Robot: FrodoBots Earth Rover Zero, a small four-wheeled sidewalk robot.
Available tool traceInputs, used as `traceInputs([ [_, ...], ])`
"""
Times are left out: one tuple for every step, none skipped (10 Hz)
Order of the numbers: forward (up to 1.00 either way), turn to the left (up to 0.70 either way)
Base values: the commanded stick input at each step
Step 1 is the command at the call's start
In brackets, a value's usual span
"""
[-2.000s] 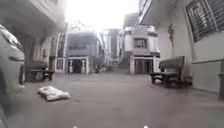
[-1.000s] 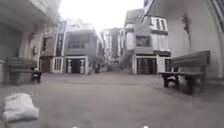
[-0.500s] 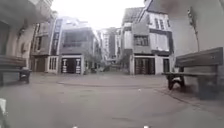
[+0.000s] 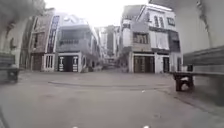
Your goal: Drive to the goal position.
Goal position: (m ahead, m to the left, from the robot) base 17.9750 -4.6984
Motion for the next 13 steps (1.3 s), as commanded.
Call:
traceInputs([
  [1.0,0.05],
  [1.0,0.05],
  [1.0,-0.35],
  [1.0,-0.35],
  [1.0,-0.34],
  [1.0,-0.03],
  [1.0,0.05],
  [1.0,0.05],
  [1.0,0.05],
  [1.0,0.05],
  [1.0,0.05],
  [1.0,0.05],
  [1.0,0.05],
])
